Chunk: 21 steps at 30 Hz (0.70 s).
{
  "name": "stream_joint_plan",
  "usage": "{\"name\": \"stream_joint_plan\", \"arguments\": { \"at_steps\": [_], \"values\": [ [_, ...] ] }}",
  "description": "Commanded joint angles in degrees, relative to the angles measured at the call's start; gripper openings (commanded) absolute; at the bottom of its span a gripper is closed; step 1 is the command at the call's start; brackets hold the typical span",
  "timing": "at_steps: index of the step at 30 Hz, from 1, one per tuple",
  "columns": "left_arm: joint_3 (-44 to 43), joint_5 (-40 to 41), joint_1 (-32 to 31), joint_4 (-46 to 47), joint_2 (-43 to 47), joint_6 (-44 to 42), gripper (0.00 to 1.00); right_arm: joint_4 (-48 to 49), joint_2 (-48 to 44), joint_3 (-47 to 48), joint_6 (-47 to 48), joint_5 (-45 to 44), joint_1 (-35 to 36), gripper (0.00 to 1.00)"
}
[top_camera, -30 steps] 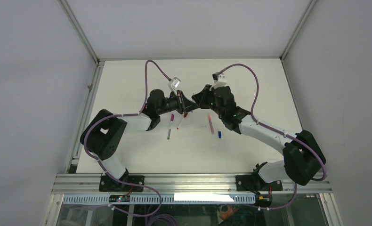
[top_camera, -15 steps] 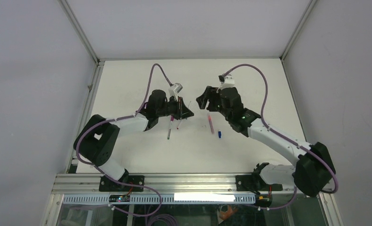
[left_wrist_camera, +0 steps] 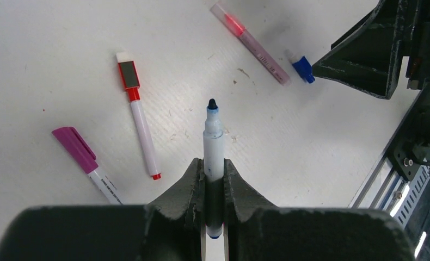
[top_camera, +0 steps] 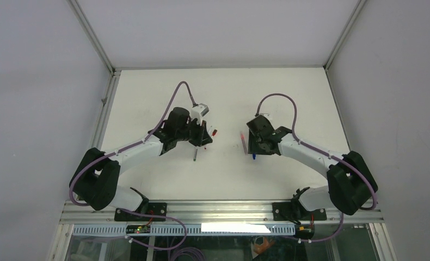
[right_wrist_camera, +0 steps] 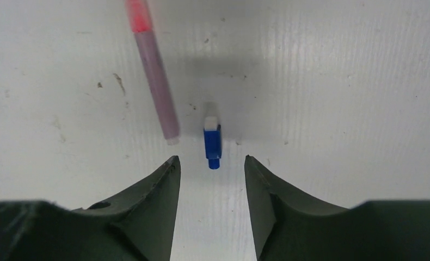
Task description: Insert the pens into the pen caps
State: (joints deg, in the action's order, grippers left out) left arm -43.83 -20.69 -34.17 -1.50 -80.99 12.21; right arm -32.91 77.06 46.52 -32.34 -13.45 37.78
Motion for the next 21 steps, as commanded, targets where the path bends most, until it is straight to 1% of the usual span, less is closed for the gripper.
{"name": "stream_joint_plan", "arguments": {
  "at_steps": [1,11,14,16,17,18,19,21],
  "values": [
    [0.5,1.7,-0.9,-2.3,2.5,-2.4,0.00,-1.2,2.2,0.3,-1.7,-2.4,0.1,0.48],
    [1.6,3.6,-1.2,-3.5,5.0,-1.5,0.00,4.3,9.0,0.0,-0.6,-1.2,0.1,0.43],
    [1.8,4.0,-1.2,-4.1,5.8,-1.4,0.00,5.2,10.1,0.2,0.2,-0.9,0.0,0.38],
    [1.8,4.3,-1.2,-4.3,5.9,-1.5,0.00,5.5,10.8,0.4,0.4,-0.7,0.0,0.31],
    [1.9,4.3,-1.2,-4.4,5.9,-1.4,0.00,5.6,11.1,0.4,0.5,-0.7,0.0,0.23],
    [2.0,4.4,-1.2,-4.4,5.8,-1.4,0.00,5.6,11.4,0.4,0.6,-0.6,-0.1,0.10],
    [2.0,4.5,-1.2,-4.4,5.7,-1.4,0.00,5.3,11.7,0.4,0.6,-0.5,-0.1,0.00],
    [2.1,5.1,-1.2,-4.3,5.5,-1.3,0.00,4.8,11.2,0.3,0.2,-1.3,-0.1,0.00]
  ]
}}
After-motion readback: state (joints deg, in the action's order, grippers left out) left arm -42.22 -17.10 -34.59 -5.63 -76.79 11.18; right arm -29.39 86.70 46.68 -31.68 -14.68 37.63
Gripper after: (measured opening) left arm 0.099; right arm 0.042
